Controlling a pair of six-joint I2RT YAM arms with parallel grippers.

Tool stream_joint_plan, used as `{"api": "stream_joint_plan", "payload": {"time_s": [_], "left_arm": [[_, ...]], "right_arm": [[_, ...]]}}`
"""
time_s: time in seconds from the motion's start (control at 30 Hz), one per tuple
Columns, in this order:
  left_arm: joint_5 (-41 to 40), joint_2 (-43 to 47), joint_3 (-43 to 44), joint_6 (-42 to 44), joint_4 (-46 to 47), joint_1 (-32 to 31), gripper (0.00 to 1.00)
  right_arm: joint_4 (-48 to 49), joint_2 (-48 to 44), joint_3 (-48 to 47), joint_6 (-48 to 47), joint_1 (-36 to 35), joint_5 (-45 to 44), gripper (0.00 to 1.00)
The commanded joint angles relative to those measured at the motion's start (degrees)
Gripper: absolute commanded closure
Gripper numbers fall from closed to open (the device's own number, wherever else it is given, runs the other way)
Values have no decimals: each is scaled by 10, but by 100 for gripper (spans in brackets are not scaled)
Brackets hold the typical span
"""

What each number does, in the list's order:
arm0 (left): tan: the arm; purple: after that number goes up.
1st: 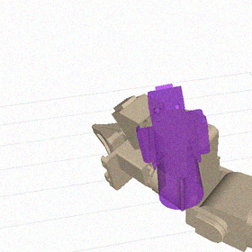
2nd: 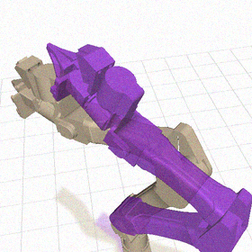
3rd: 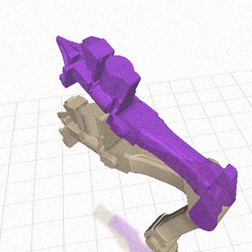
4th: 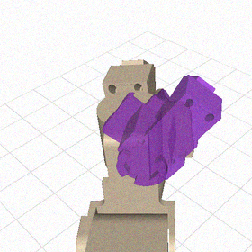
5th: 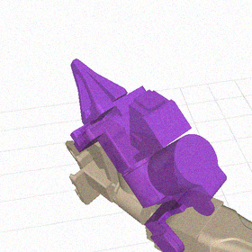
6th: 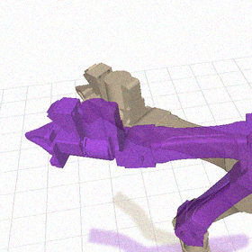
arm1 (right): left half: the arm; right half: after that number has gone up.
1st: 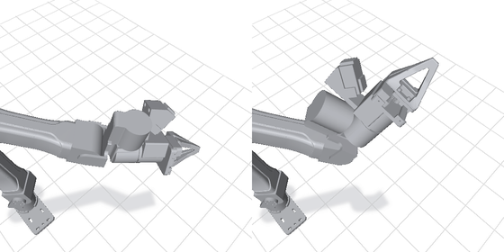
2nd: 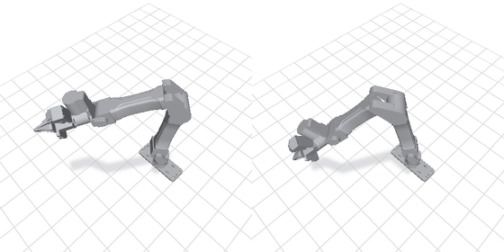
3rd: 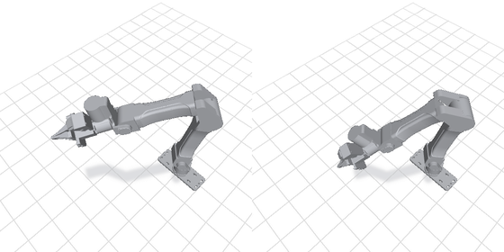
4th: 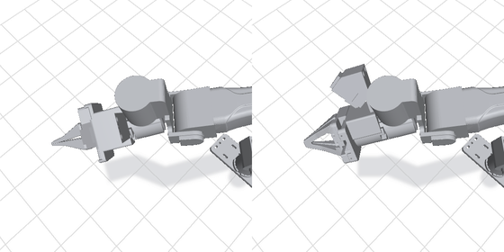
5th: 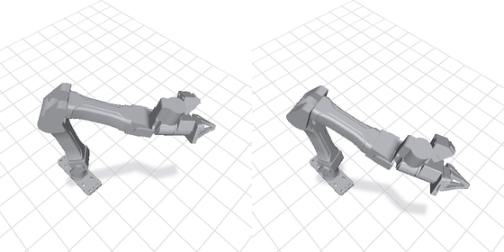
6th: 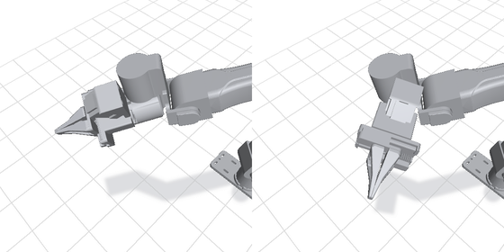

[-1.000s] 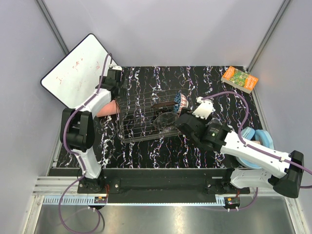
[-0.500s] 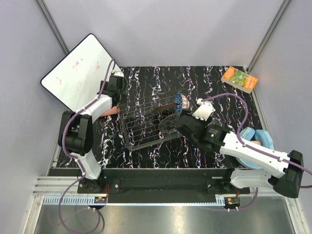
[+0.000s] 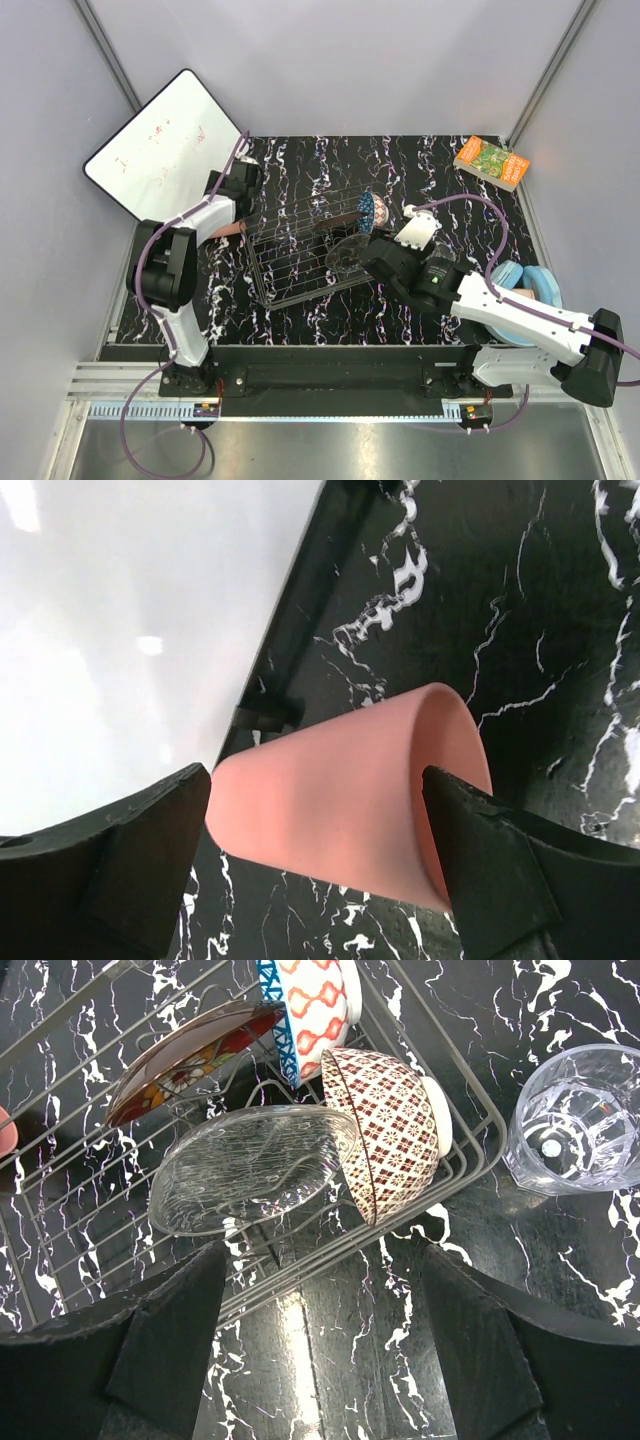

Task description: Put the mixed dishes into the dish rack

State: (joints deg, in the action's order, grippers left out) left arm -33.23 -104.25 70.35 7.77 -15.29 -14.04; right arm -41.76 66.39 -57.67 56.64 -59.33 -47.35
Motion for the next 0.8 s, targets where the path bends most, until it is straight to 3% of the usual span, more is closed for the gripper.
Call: {"api": "stream_joint_plan", "payload": {"time_s": [0.0, 0.13, 0.5, 0.77], "left_arm": [[-18, -29, 51, 2, -25, -1, 7], [-11, -35, 57, -5, -33, -1, 11], [26, -9, 49, -21, -57, -2, 54], [52, 17, 59, -38, -87, -15, 73]], "right_arm": [[12, -9, 4, 11, -5, -7, 14], [12, -24, 10, 11, -4, -12, 14], [12, -18, 13, 20, -4, -11, 14], [13, -19, 21, 29, -3, -11, 14]]}}
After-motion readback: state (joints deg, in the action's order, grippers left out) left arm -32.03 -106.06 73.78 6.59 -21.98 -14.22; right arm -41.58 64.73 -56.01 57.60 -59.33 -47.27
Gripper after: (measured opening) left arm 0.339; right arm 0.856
